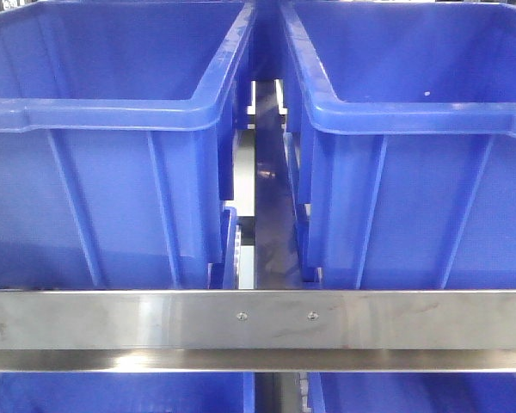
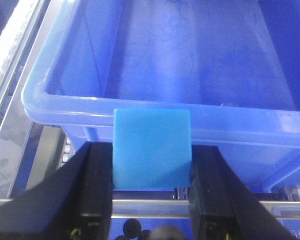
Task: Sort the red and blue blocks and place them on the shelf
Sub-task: 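Extend both grippers over two adjacent blue bins holding the cubes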
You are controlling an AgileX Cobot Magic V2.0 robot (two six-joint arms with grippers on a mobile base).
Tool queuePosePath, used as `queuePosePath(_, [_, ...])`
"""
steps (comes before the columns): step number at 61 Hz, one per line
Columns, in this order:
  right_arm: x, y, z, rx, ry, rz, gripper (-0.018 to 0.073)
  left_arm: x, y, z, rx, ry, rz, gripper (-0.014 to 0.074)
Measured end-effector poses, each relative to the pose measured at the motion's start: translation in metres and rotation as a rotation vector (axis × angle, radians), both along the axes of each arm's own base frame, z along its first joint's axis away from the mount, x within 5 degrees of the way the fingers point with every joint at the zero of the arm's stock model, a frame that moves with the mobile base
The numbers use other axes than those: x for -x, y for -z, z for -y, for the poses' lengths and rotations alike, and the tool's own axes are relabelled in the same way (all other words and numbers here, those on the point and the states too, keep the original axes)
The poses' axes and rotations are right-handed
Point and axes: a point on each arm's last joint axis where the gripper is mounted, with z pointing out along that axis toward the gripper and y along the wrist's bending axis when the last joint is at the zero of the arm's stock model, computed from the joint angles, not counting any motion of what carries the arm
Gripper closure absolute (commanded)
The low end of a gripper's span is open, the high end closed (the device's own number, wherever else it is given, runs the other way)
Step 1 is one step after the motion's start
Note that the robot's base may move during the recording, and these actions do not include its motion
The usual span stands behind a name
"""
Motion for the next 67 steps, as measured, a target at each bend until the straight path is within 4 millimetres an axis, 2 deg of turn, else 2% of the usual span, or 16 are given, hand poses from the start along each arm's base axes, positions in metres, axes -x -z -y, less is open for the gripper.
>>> queuePosePath(67, [-0.0002, -0.0008, -0.0001, 0.0, -0.001, 0.009, 0.051, 0.0, 0.0, 0.0, 0.0, 0.0, 0.0, 0.0473])
